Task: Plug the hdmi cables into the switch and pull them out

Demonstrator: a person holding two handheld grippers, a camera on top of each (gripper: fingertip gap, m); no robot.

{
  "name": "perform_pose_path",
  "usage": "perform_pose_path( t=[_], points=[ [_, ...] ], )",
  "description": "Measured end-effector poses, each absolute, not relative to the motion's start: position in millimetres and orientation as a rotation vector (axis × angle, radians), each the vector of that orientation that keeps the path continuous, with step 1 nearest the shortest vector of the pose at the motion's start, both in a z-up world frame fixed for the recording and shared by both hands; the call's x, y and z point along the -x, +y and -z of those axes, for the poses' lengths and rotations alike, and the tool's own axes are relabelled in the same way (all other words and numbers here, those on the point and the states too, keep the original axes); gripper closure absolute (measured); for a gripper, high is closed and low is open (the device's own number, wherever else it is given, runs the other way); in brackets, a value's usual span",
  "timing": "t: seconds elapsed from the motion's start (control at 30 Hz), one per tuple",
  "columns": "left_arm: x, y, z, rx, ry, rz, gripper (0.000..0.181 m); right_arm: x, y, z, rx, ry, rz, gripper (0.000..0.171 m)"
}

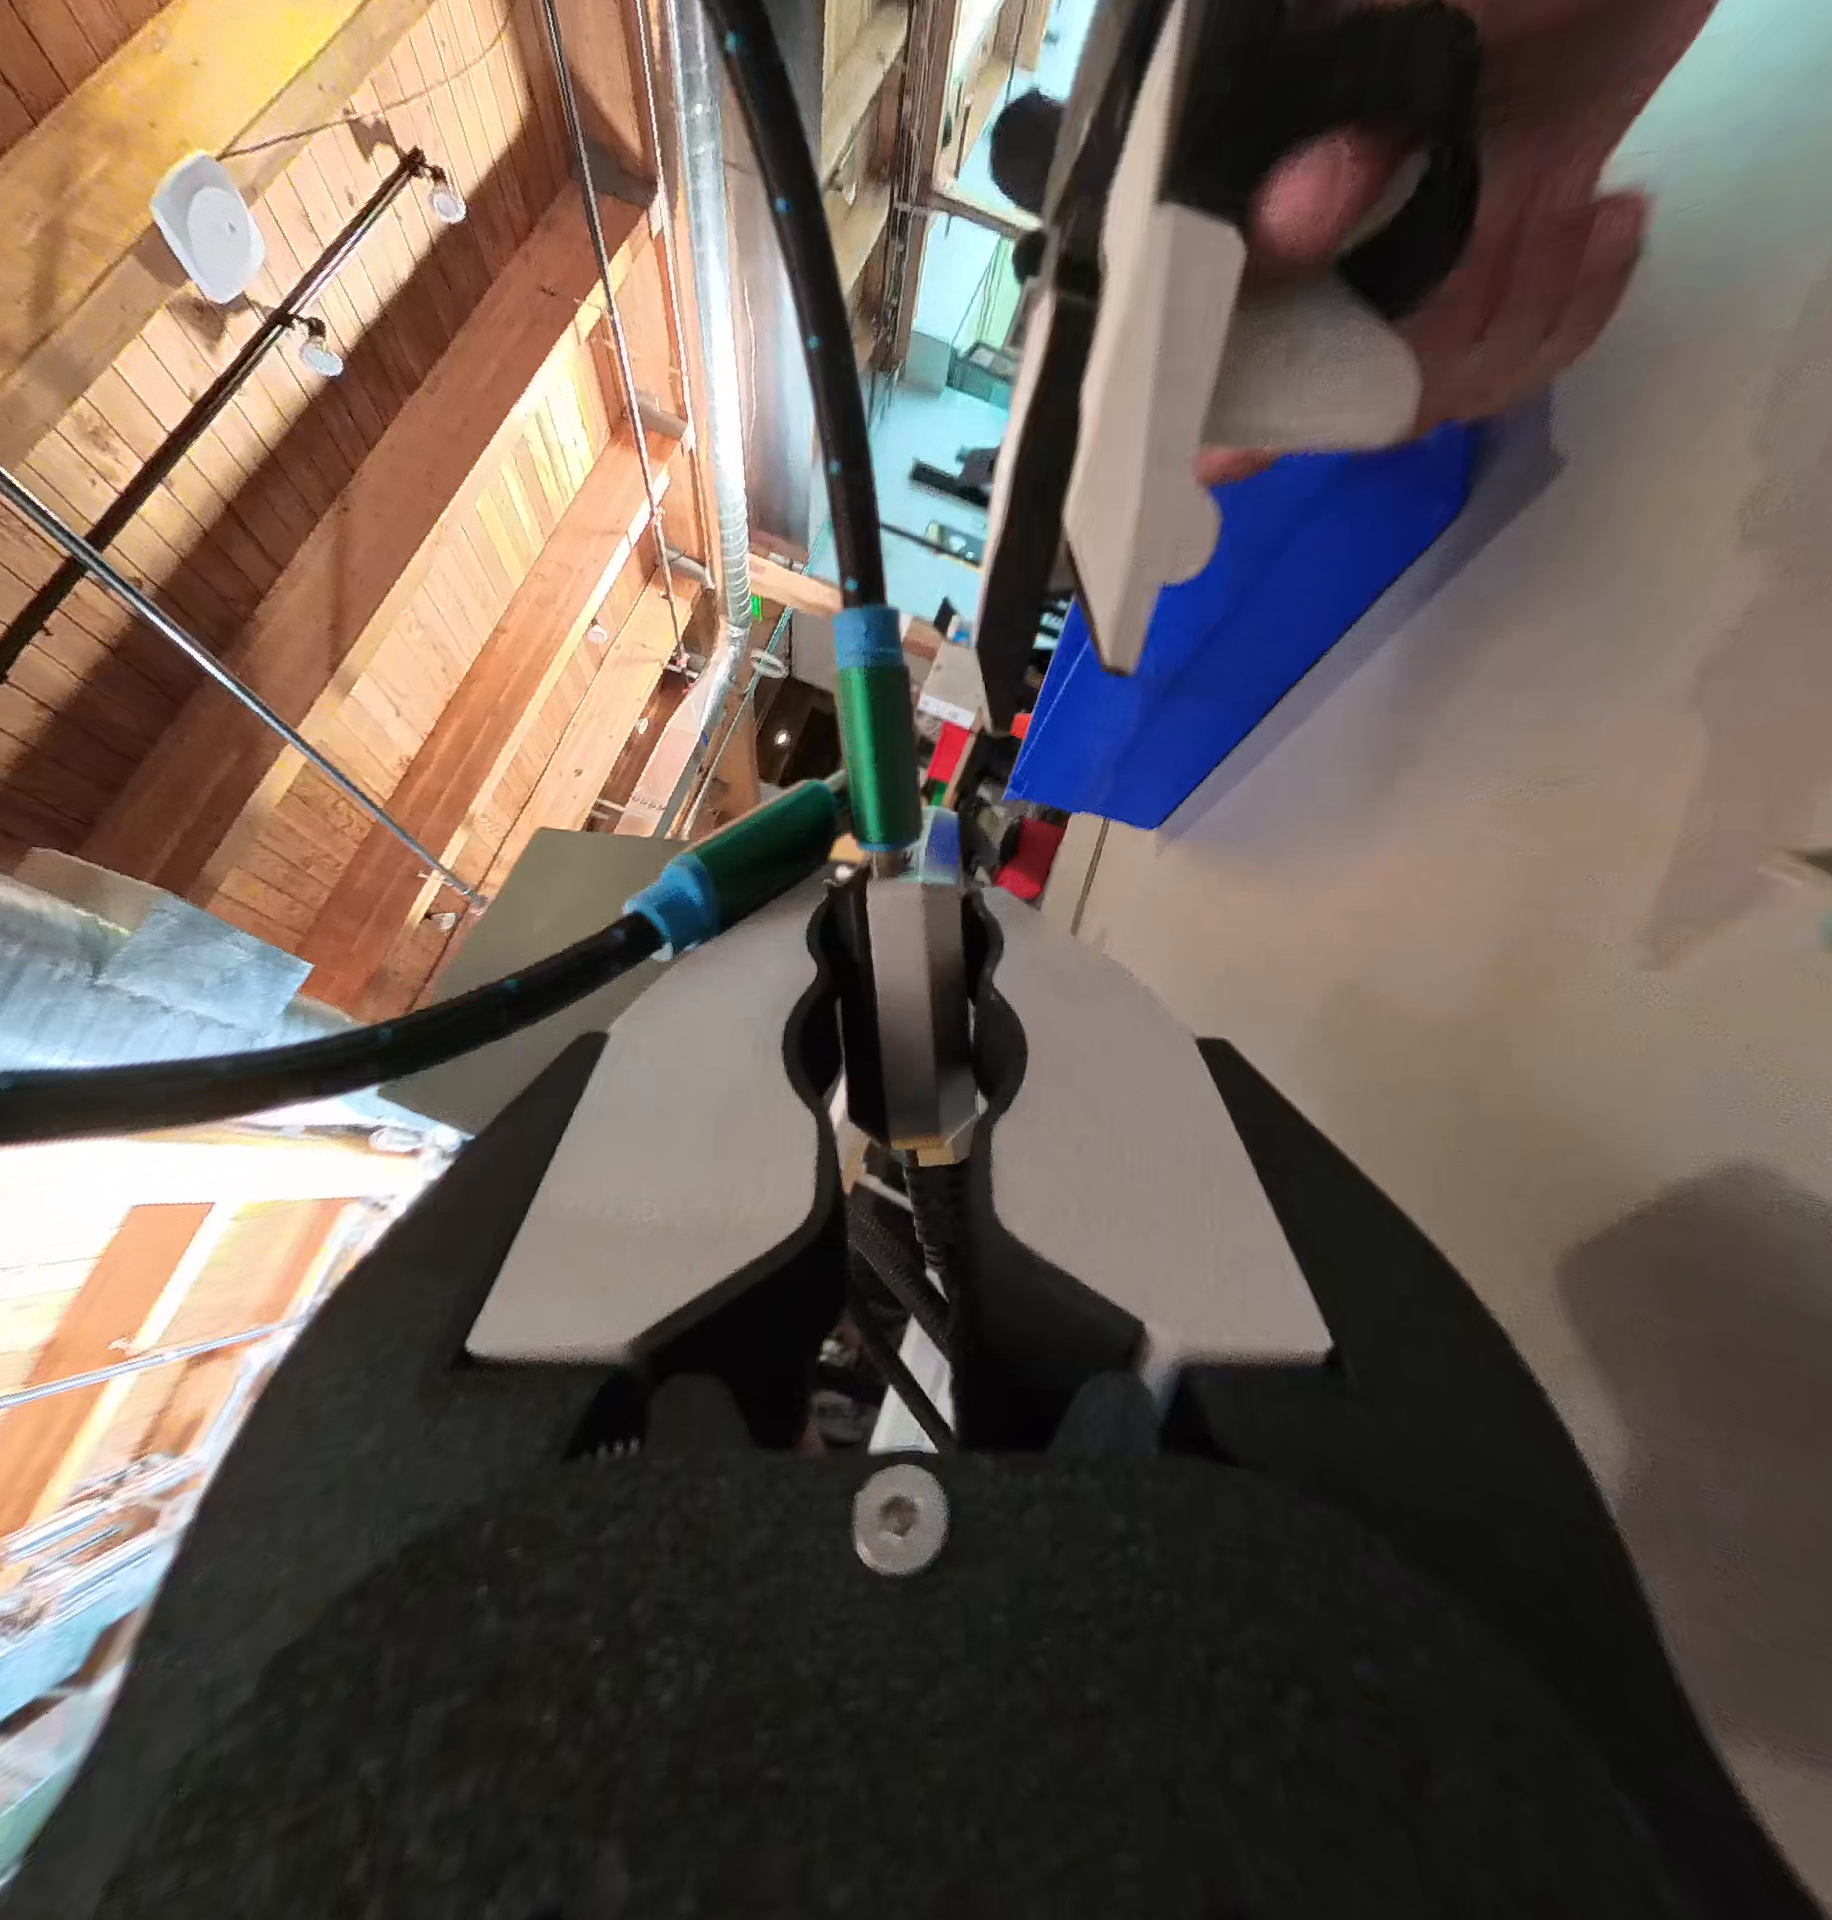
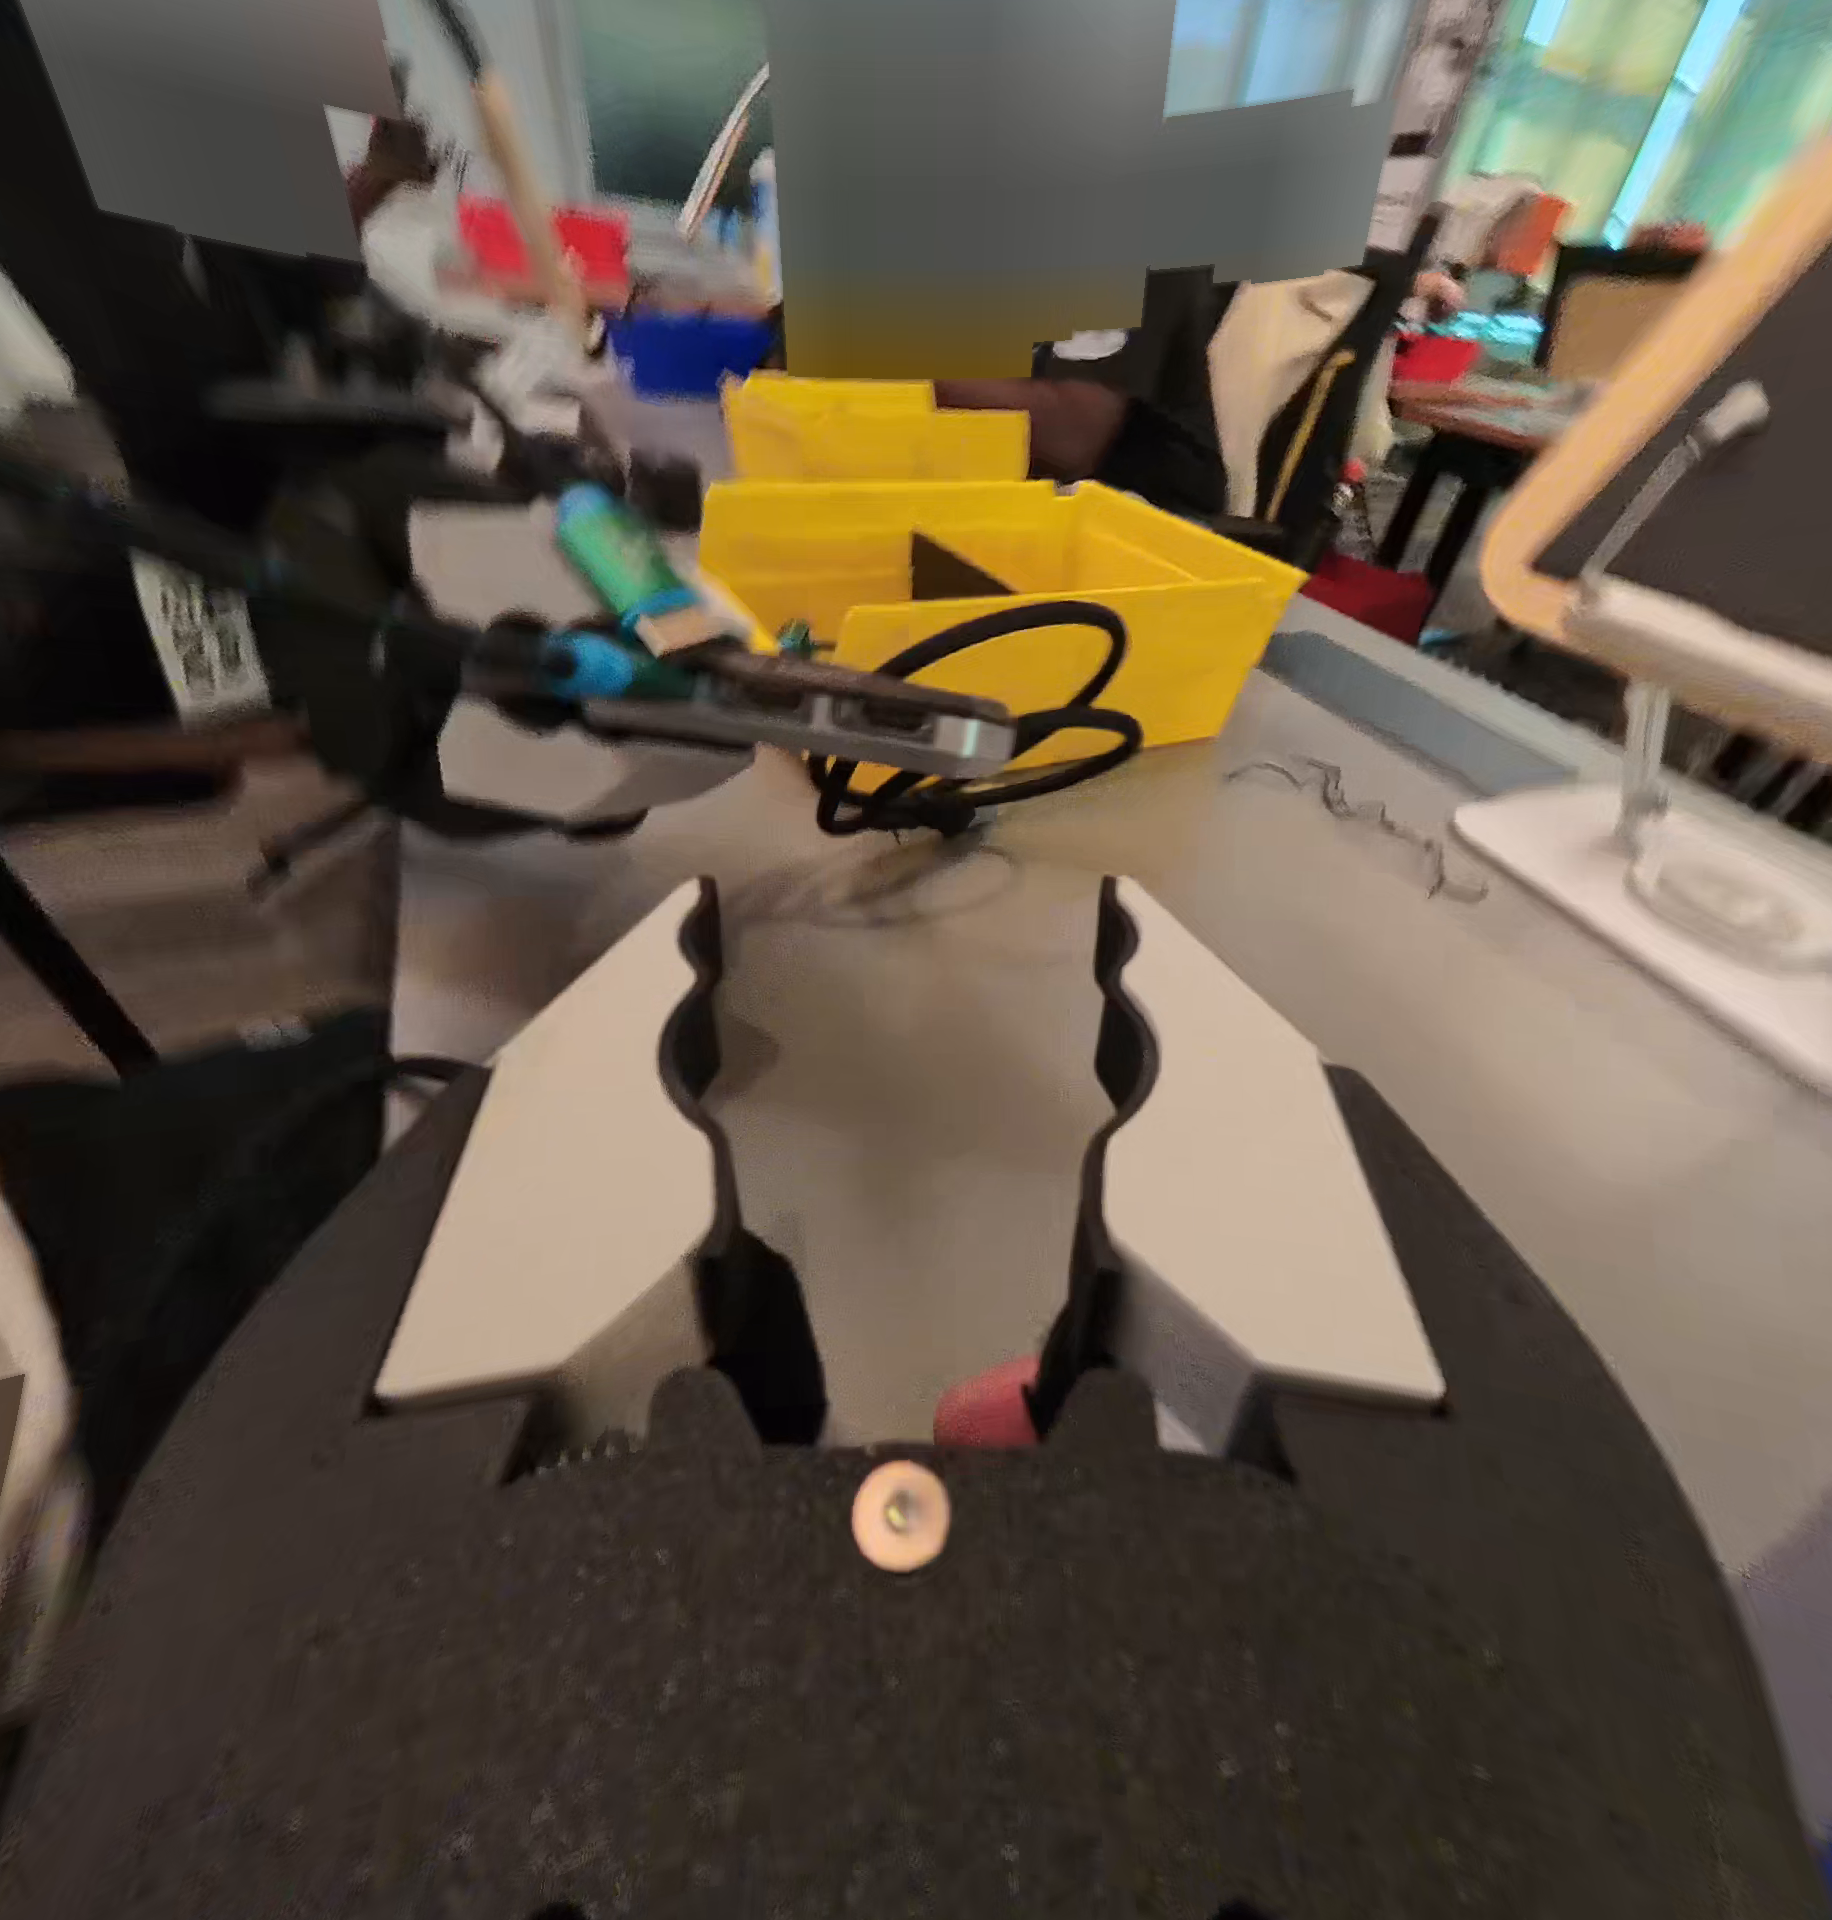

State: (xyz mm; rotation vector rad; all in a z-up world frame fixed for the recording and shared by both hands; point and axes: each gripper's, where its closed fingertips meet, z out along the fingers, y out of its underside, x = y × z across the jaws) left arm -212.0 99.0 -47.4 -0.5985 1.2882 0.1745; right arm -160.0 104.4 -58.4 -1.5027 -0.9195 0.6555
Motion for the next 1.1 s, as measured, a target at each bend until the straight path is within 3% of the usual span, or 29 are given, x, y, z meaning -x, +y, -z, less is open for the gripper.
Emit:
perform_pose_path(
  t=[0.23,0.33,0.67,1.1],
  points=[
    [206.3,80.0,52.4,0.586,1.38,-0.054,0.16,199.0,101.0,58.5,1.283,-1.479,-0.203,0.102],
    [204.1,75.9,51.7,0.605,1.4,-0.063,0.161,204.1,112.0,68.0,1.198,-1.592,0.03,0.143],
    [226.3,113.5,86.7,0.905,1.551,-0.206,0.141,208.6,109.1,84.9,1.194,-1.624,0.094,0.15],
    [215.6,109.1,83.1,0.864,1.54,-0.207,0.149,221.4,110.4,84.3,1.227,-1.667,0.193,0.148]
  ],
)
